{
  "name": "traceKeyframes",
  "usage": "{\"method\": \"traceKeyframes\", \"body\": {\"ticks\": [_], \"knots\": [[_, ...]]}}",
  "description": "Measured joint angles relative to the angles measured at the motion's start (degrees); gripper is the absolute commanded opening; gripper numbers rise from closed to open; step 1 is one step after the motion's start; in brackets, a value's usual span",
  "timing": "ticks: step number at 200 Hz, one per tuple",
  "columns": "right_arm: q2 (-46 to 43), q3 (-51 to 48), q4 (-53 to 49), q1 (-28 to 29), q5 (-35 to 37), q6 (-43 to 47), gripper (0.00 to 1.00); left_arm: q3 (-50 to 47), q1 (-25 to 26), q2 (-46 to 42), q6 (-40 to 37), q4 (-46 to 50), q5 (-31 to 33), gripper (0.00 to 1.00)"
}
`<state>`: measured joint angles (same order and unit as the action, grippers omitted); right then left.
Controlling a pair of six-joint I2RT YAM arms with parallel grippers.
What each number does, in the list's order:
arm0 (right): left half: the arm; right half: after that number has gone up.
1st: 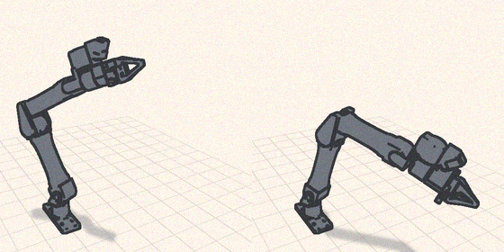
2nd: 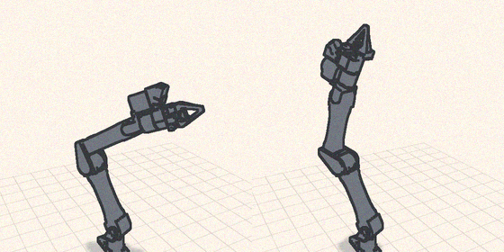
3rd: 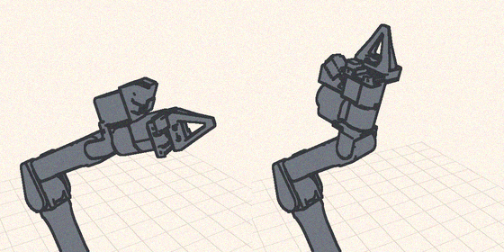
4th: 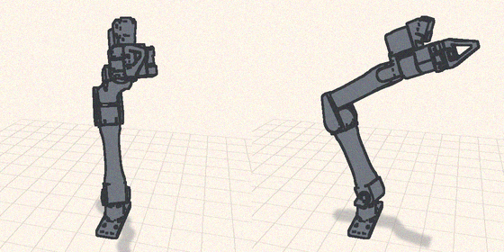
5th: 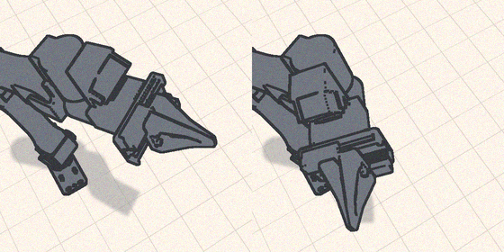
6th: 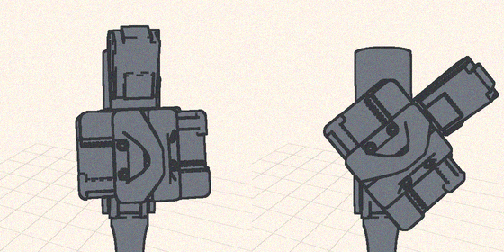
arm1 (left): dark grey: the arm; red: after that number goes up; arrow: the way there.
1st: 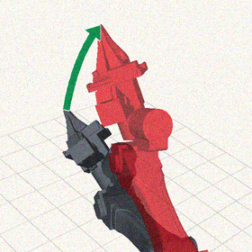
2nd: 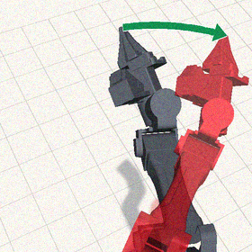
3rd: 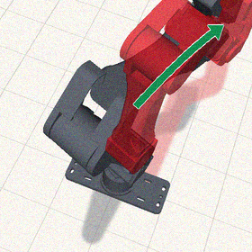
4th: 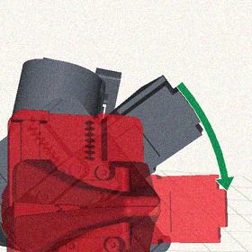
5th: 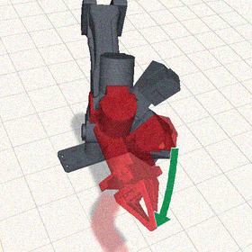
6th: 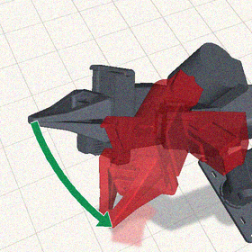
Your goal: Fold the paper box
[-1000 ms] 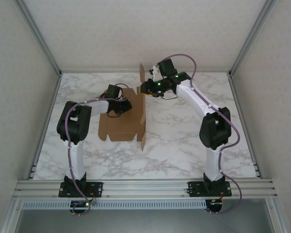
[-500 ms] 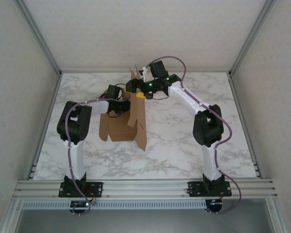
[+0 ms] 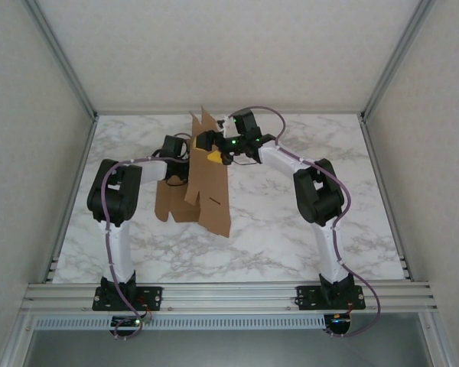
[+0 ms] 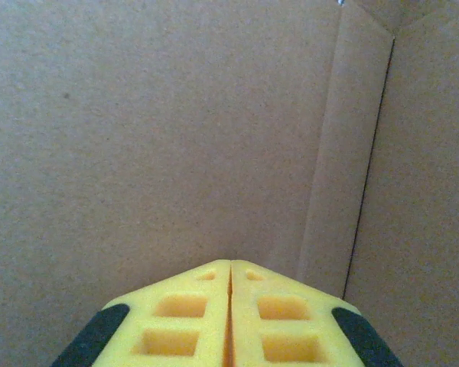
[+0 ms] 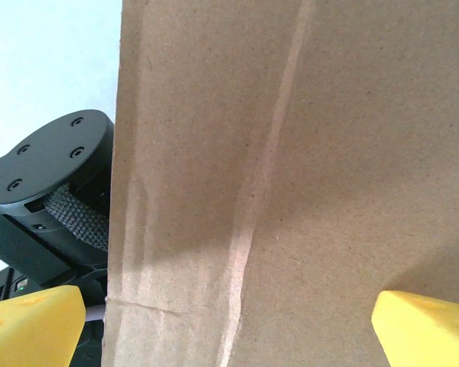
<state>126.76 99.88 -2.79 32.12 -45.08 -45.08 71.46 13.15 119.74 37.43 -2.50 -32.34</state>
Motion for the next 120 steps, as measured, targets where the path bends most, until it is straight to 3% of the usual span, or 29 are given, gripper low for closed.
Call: {"method": "traceKeyframes", "body": {"ticks": [69, 120], "knots": [[1.4, -2.7, 7.8, -0.1, -2.0, -2.6, 0.99, -0.1, -0.6, 0.0, 1.4, -0.1, -0.3, 0.09], [-3.5, -8.6, 7.3, -3.5, 0.5, -2.1, 0.99, -0.1, -0.5, 0.0, 1.4, -0.1, -0.3, 0.09]]}}
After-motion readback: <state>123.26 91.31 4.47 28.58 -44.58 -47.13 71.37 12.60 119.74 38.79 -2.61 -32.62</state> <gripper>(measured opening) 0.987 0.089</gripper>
